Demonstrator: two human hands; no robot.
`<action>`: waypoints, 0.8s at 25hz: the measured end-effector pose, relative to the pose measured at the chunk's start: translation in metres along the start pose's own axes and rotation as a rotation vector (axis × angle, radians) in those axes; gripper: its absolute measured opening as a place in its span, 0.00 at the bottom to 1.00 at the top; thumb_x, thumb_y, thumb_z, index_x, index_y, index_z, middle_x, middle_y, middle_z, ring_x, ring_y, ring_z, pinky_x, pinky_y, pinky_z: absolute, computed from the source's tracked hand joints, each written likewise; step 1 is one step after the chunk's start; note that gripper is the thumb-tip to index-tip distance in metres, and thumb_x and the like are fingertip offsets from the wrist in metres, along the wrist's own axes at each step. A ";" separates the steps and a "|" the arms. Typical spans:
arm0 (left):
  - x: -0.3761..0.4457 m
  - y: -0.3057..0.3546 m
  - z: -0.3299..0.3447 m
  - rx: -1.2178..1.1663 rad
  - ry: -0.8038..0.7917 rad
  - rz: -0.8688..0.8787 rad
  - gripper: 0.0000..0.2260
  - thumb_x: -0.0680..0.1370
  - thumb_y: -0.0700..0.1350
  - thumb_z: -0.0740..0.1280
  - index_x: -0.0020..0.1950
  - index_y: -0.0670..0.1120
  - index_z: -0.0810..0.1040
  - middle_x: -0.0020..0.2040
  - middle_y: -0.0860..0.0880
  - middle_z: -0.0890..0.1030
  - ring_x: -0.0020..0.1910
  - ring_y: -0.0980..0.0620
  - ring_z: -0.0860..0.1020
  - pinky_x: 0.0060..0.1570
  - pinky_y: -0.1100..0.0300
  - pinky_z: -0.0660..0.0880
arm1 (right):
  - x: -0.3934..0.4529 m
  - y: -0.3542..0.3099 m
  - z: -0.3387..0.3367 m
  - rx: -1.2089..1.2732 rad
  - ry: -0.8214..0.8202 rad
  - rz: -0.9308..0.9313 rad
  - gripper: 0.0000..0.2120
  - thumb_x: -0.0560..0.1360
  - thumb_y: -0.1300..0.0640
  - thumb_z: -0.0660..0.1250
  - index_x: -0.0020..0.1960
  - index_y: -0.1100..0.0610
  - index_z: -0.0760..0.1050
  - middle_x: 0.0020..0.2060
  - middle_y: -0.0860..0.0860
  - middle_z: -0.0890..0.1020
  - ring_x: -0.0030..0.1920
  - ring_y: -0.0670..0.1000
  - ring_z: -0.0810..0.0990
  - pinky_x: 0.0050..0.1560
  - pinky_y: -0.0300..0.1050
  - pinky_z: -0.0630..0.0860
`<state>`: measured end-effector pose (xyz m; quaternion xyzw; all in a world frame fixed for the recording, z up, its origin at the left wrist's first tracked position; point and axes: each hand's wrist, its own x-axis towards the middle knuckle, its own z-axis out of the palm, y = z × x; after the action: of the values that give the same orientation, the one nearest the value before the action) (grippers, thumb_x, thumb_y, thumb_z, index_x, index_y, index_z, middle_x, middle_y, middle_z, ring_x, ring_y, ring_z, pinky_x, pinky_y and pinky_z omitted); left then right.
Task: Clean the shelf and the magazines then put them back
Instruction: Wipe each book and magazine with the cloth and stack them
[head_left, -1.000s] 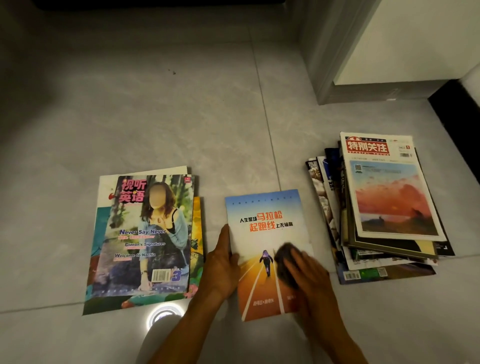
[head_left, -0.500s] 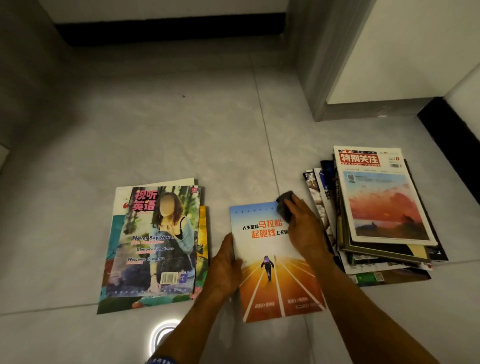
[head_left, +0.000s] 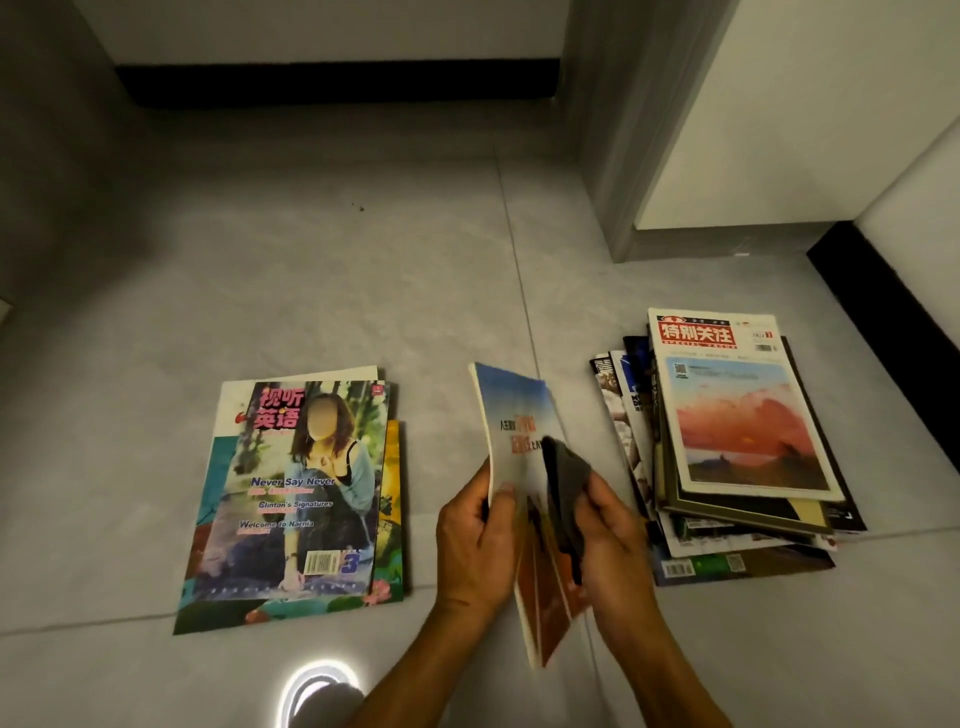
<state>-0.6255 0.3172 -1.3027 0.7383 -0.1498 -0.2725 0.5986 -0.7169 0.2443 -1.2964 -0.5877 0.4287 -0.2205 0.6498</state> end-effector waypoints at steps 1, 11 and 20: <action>-0.005 0.010 0.004 0.053 0.009 0.151 0.17 0.79 0.55 0.60 0.65 0.52 0.77 0.51 0.55 0.83 0.48 0.58 0.82 0.48 0.62 0.79 | 0.004 -0.030 0.010 0.072 -0.069 -0.032 0.15 0.80 0.52 0.59 0.66 0.42 0.71 0.56 0.40 0.79 0.56 0.40 0.79 0.51 0.33 0.77; 0.037 0.078 -0.058 0.043 0.065 0.286 0.22 0.70 0.57 0.72 0.63 0.61 0.74 0.64 0.56 0.73 0.63 0.59 0.72 0.59 0.55 0.75 | 0.017 -0.093 -0.013 0.193 -0.182 -0.013 0.17 0.68 0.53 0.69 0.56 0.48 0.75 0.47 0.47 0.85 0.49 0.53 0.84 0.41 0.48 0.82; 0.033 0.081 -0.061 -0.010 -0.311 -0.100 0.12 0.72 0.48 0.72 0.55 0.51 0.80 0.51 0.50 0.85 0.49 0.53 0.83 0.51 0.53 0.81 | 0.028 -0.089 -0.038 -0.141 0.082 -0.062 0.09 0.75 0.57 0.69 0.52 0.47 0.73 0.49 0.48 0.83 0.44 0.39 0.83 0.42 0.48 0.82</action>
<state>-0.5547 0.3282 -1.2235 0.6907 -0.2024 -0.4136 0.5576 -0.7138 0.1815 -1.2174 -0.6355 0.4510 -0.2336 0.5815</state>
